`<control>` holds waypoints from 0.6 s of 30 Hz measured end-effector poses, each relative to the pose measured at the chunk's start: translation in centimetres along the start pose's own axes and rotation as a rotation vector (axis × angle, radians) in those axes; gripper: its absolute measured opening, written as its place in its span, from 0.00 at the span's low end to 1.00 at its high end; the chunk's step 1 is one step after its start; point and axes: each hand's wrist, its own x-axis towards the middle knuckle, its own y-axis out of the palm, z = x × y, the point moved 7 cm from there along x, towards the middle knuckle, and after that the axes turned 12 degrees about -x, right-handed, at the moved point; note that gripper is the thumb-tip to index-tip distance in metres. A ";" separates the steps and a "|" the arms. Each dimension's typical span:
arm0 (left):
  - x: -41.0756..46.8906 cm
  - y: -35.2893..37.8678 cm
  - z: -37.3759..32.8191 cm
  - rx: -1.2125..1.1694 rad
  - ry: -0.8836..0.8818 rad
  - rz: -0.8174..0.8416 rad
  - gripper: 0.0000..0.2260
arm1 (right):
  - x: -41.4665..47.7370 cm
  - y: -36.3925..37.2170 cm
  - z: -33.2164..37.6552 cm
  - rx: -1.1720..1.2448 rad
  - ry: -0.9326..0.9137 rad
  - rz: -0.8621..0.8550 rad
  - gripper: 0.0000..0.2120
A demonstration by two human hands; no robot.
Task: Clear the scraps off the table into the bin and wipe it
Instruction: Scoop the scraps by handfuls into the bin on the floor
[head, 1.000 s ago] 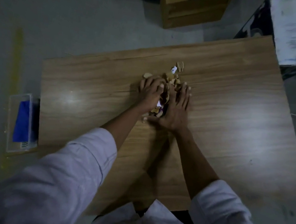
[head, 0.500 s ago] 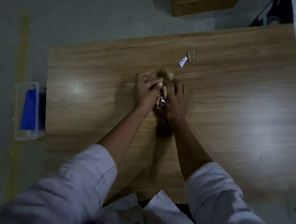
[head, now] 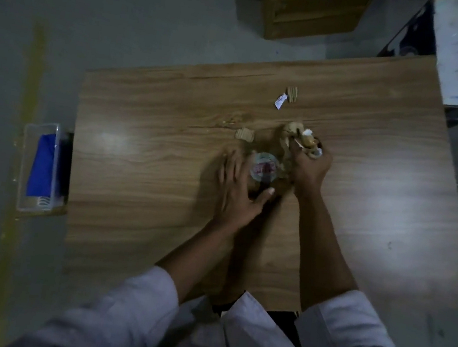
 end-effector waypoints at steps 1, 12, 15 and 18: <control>0.6 1.1 -0.4 0.103 0.051 0.069 0.40 | -0.8 -1.0 -0.3 0.050 0.046 -0.024 0.13; 5.2 2.0 2.1 0.283 0.219 0.146 0.29 | -7.2 -2.9 -4.6 0.372 0.290 -0.148 0.04; 5.8 1.4 1.8 0.168 0.179 0.158 0.22 | -7.9 -1.9 -4.3 0.370 0.264 -0.094 0.05; 6.2 -0.6 0.7 0.103 0.113 0.060 0.21 | -7.9 -1.3 -3.7 0.374 0.226 -0.043 0.05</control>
